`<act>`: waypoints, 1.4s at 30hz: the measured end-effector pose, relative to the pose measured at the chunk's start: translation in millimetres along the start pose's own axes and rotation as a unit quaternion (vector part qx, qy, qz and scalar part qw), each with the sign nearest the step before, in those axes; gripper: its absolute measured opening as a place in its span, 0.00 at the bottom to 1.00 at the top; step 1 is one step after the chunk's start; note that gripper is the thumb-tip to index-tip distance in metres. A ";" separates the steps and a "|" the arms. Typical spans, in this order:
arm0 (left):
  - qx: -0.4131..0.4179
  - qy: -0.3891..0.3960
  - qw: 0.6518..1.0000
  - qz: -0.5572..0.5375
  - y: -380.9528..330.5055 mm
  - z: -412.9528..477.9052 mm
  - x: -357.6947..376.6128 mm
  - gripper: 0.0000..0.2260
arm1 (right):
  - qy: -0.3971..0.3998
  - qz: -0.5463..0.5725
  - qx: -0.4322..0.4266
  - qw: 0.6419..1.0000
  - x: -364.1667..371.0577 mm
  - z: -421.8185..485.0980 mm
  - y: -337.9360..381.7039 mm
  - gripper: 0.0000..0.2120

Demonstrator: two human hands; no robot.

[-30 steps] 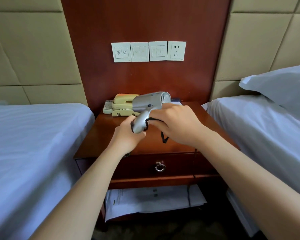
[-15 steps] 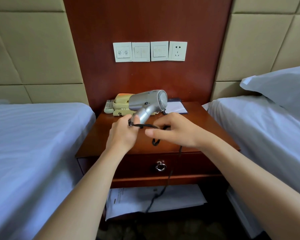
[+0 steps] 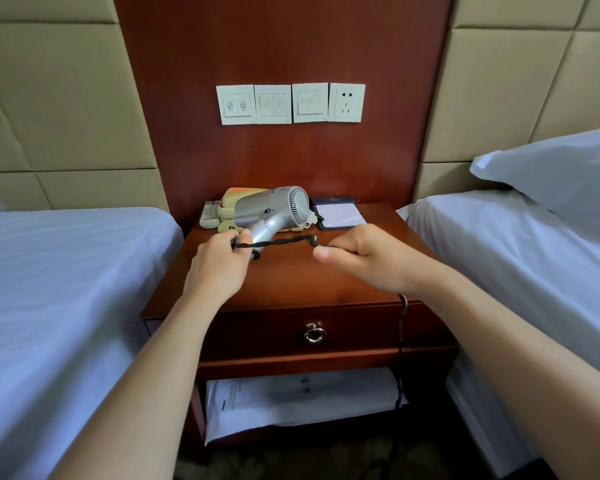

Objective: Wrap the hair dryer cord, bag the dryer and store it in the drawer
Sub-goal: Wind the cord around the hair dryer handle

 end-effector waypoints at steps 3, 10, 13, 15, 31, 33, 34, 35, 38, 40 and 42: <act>-0.010 -0.013 1.000 0.016 3.8 1.1 -6.7 0.16 | -0.015 0.004 0.004 1.000 -10.6 -4.6 -2.8 0.25; 0.006 -0.017 0.999 0.044 0.2 -8.9 -5.7 0.15 | 0.010 0.016 0.064 0.998 -12.8 -9.8 -24.2 0.23; 0.017 -0.009 0.999 0.050 -2.8 -15.7 -1.6 0.16 | -0.022 -0.033 0.068 0.997 -15.4 -14.7 -32.1 0.14; 0.015 -0.010 0.999 0.044 -3.2 -16.6 -1.6 0.16 | -0.039 -0.057 0.041 0.997 -17.1 -15.8 -29.9 0.10; 0.064 0.128 0.989 -0.020 -21.4 -29.0 5.0 0.13 | -0.172 -0.127 0.019 0.977 -50.0 -9.7 -23.1 0.21; 0.096 0.188 0.977 -0.037 -32.6 -36.4 7.0 0.15 | -0.207 -0.162 0.033 0.964 -57.9 -10.0 -29.1 0.21; 0.105 0.224 0.968 -0.050 -37.2 -40.3 8.7 0.15 | -0.214 -0.169 0.036 0.961 -60.7 -9.5 -32.6 0.22; 0.111 0.263 0.956 -0.069 -42.0 -44.9 10.6 0.15 | -0.215 -0.175 0.038 0.960 -62.7 -8.3 -37.4 0.23; 0.097 0.358 0.919 -0.130 -50.6 -57.8 15.9 0.16 | -0.200 -0.164 0.049 0.965 -65.5 -5.7 -53.3 0.24; 0.077 0.387 0.902 -0.176 -54.3 -61.6 16.8 0.17 | -0.181 -0.080 0.049 0.979 -66.3 -7.0 -64.3 0.24; 0.061 0.402 0.885 -0.229 -56.5 -61.4 15.3 0.16 | -0.162 0.017 0.055 0.985 -65.5 -9.0 -79.7 0.23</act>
Point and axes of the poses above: each hand's wrist, its own z-axis towards the middle knuckle, its own x-axis out of the palm, y = z × x, the point moved 5 cm from there along z, towards the middle knuckle, and after that the axes turned 3 degrees about z, right-handed, at the moved point
